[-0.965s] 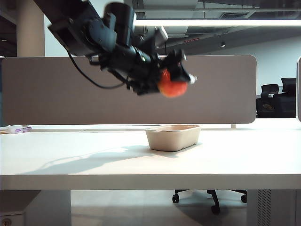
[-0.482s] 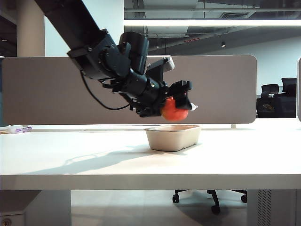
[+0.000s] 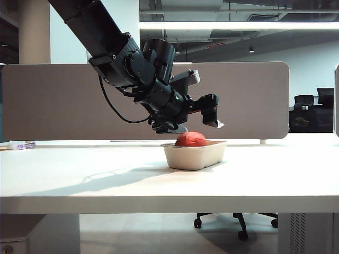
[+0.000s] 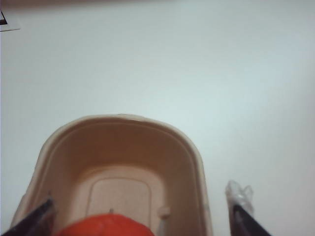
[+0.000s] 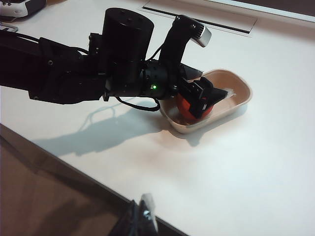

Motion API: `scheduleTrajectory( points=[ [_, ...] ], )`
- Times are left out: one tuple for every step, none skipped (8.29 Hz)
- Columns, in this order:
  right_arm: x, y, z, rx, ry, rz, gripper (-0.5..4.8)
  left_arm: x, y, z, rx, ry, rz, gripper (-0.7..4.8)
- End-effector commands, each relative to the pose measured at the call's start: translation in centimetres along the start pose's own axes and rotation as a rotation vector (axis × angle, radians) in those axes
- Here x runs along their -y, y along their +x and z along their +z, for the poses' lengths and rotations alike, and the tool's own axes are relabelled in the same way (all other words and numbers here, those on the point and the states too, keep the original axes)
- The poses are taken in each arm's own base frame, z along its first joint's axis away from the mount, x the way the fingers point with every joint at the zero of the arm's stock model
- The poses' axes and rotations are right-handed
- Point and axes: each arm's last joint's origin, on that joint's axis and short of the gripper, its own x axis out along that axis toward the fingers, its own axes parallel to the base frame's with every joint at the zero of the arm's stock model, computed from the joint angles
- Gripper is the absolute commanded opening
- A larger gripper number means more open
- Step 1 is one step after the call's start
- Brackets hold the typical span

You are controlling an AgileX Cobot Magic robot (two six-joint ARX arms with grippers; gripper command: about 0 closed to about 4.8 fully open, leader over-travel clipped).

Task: Pick up the orange and place it into the paper lunchbox.

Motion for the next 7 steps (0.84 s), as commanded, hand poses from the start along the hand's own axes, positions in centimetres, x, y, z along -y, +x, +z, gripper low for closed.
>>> scheduleTrajectory(
  points=[
    [0.0,-0.2,0.4,0.028,0.006,-0.005,-0.01,0.2,-3.2,4.2,0.029,0.005,0.012,2.19],
    [0.0,-0.2,0.4,0.036,0.007,-0.006,-0.01,-0.3,-8.0,7.3,-0.1,0.025,0.052,-0.06],
    [0.0,-0.2,0.4,0.036,0.006,-0.007,-0.01,-0.4,-9.4,7.6,-0.159,0.02,0.064,-0.06],
    [0.0,-0.1,0.4,0.043,-0.006,-0.006,-0.01,0.0,-13.4,6.9,-0.247,0.056,0.055,-0.06],
    [0.0,0.0,0.4,0.048,-0.019,-0.005,-0.01,0.1,-14.1,6.6,-0.245,0.057,0.045,-0.06],
    [0.0,0.4,0.0,0.07,-0.046,0.001,-0.01,0.3,-16.5,5.6,-0.227,0.059,0.042,-0.06],
    [0.0,0.6,-0.2,0.084,-0.043,0.003,-0.01,0.4,-17.5,5.2,-0.214,0.06,0.043,-0.06]
  ],
)
